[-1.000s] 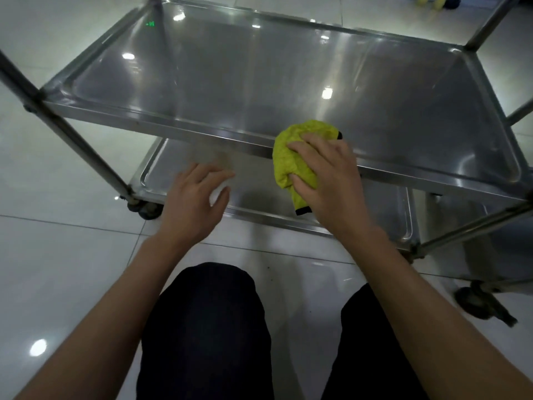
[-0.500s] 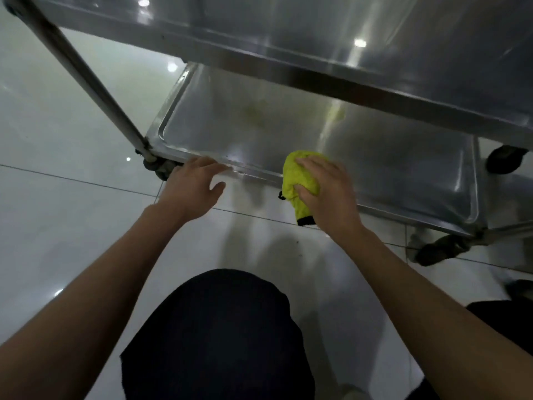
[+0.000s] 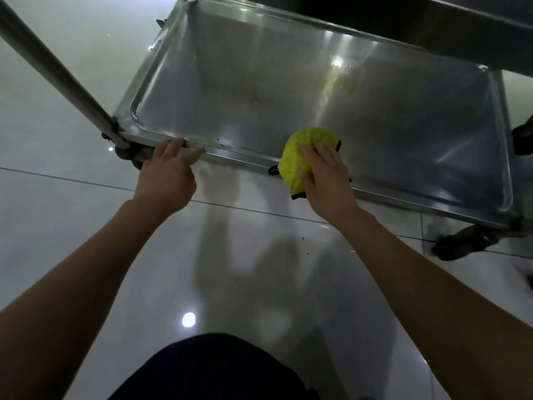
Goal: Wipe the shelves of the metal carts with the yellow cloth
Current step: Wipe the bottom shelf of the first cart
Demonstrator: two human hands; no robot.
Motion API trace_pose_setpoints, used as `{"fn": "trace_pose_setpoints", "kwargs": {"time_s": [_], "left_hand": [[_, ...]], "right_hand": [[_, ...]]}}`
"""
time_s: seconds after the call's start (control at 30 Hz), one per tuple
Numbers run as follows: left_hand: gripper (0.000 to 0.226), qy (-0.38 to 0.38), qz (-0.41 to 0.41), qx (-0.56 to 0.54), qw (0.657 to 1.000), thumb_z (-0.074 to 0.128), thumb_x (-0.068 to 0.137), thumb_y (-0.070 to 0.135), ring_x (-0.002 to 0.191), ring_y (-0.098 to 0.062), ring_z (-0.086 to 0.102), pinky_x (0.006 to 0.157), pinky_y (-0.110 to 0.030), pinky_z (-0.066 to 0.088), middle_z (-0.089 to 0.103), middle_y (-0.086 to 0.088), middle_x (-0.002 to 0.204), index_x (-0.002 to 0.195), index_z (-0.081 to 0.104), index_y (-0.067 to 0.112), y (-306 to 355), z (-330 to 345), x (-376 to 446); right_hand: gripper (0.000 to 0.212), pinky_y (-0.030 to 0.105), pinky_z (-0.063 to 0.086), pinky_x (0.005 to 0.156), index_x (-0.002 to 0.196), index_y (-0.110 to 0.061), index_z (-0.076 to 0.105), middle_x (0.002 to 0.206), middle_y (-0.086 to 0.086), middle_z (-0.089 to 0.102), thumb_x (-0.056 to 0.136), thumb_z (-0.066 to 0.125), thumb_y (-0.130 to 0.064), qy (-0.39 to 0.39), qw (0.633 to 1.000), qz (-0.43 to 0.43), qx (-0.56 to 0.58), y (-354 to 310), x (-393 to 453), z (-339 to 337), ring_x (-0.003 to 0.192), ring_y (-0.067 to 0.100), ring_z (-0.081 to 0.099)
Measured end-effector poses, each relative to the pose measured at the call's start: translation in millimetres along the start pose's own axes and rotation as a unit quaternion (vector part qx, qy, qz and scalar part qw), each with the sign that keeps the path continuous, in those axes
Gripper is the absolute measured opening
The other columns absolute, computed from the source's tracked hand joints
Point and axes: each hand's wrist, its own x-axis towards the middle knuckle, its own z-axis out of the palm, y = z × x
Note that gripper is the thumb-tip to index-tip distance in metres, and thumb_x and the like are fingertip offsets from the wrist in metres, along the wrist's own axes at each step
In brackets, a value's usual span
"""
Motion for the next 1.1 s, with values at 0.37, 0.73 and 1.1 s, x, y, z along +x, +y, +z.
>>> {"fn": "trace_pose_setpoints", "kwargs": {"time_s": [0.37,0.73,1.1], "left_hand": [[0.042,0.028,-0.006,0.028,0.999,0.062,0.090,0.022,0.131,-0.041,0.043,0.099,-0.059,0.045,0.051,-0.018,0.139,0.132,0.061,0.020,-18.8,-13.9,14.9],[0.050,0.022,-0.019,0.021,0.999,0.061,0.086,0.023,0.131,-0.035,0.045,0.089,-0.053,0.051,0.050,-0.014,0.135,0.135,0.056,0.015,-8.5,0.9,7.0],[0.048,0.048,0.022,0.024,0.998,0.062,0.087,0.024,0.125,-0.035,0.052,0.088,-0.053,0.053,0.055,-0.011,0.137,0.135,0.058,0.016,-10.1,7.5,-0.4]], "right_hand": [[0.048,0.046,0.024,0.118,0.152,-0.014,0.034,0.162,0.013,0.021,0.105,0.043,-0.020,0.018,1.000,-0.017,0.009,8.2,1.9,5.7,0.151,0.031,0.015],[0.046,0.050,0.025,0.119,0.149,-0.009,0.040,0.159,0.017,0.028,0.103,0.045,-0.012,0.077,0.996,0.026,0.021,43.2,-5.0,1.8,0.147,0.038,0.024],[0.047,0.053,0.010,0.121,0.150,-0.016,0.039,0.161,0.013,0.025,0.104,0.044,-0.014,0.070,0.997,0.032,-0.004,50.2,-11.4,-2.3,0.151,0.032,0.016]]}}
